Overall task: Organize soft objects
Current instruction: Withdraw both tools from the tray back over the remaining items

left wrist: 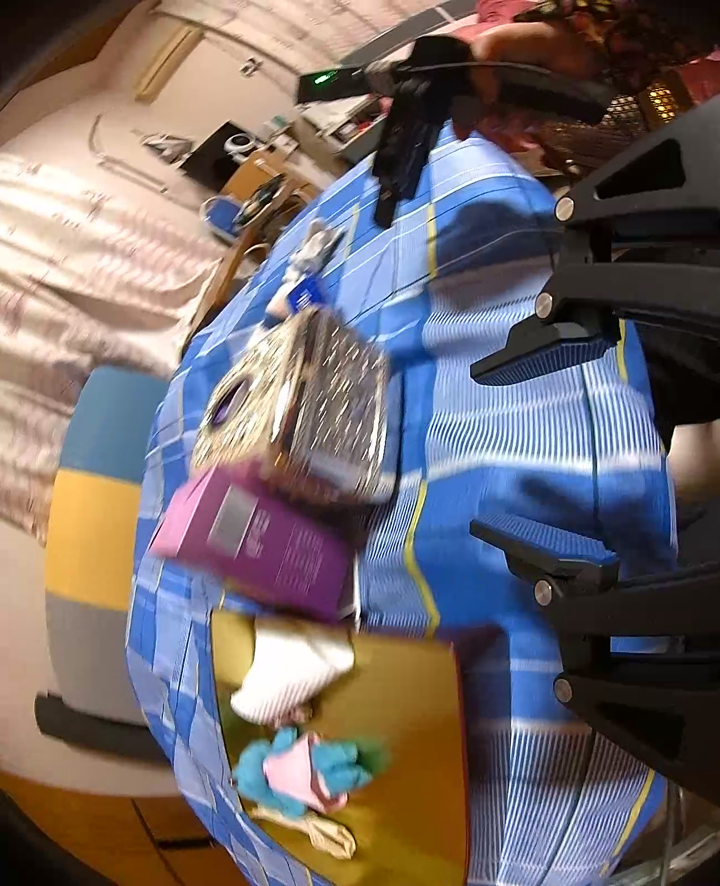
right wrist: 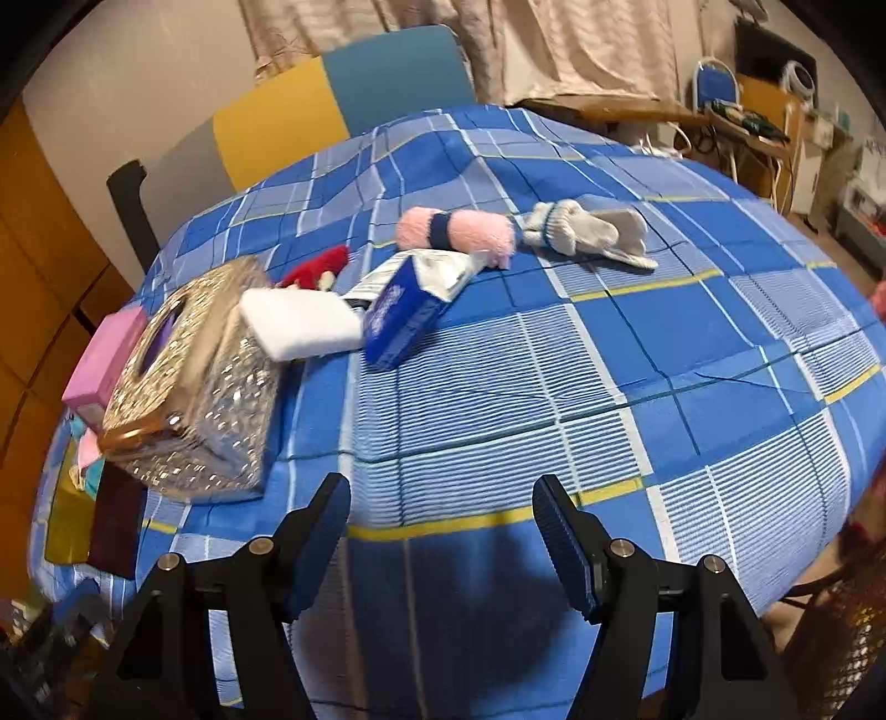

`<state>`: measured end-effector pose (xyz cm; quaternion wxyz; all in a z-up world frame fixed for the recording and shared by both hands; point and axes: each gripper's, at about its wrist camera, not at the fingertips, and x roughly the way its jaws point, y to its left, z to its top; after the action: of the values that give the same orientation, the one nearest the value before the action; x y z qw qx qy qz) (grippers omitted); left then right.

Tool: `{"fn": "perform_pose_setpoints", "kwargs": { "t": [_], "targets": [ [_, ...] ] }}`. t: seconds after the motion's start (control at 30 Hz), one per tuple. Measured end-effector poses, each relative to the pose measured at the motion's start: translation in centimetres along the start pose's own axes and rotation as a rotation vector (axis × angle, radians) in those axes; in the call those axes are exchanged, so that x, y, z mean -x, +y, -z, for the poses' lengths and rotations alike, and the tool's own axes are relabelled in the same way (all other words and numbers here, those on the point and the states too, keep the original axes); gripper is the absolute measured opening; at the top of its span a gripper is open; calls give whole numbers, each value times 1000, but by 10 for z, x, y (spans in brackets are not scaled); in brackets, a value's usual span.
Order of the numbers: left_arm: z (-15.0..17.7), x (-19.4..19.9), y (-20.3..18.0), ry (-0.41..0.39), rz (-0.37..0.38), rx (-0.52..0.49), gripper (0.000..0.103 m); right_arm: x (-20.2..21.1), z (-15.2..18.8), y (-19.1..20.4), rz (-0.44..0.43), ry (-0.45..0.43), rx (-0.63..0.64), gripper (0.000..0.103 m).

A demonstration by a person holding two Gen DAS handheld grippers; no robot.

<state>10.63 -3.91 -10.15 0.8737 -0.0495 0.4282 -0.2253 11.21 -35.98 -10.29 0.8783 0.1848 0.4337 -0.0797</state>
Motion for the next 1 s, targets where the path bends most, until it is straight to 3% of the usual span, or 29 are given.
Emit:
{"fn": "perform_pose_setpoints", "kwargs": {
  "t": [0.33,0.43,0.5,0.6,0.77,0.83,0.9,1.0],
  "targets": [
    [4,-17,-35,65,-9,-57,49,-47,-72,-1,-59,-45,-79,70],
    [4,-16,-38,68,-27,-72,49,-75,-99,-1,-96,-16,-109,67],
    [4,-15,-40,64,-49,-86,49,-92,-107,-2,-141,24,-129,44],
    [4,-15,-39,64,-63,-89,49,-105,-104,-3,-156,90,-124,32],
    [-1,-27,-42,86,-45,-82,49,-82,-73,-16,-199,88,-134,32],
    [-3,-32,-47,93,-32,-86,49,-72,-58,-25,-221,105,-151,40],
    [-4,-35,-53,97,-20,-92,49,-63,-47,-35,-202,127,-128,56],
    [-6,-39,-64,97,-11,-115,49,-48,-48,-54,-170,82,-97,58]
  ]
}}
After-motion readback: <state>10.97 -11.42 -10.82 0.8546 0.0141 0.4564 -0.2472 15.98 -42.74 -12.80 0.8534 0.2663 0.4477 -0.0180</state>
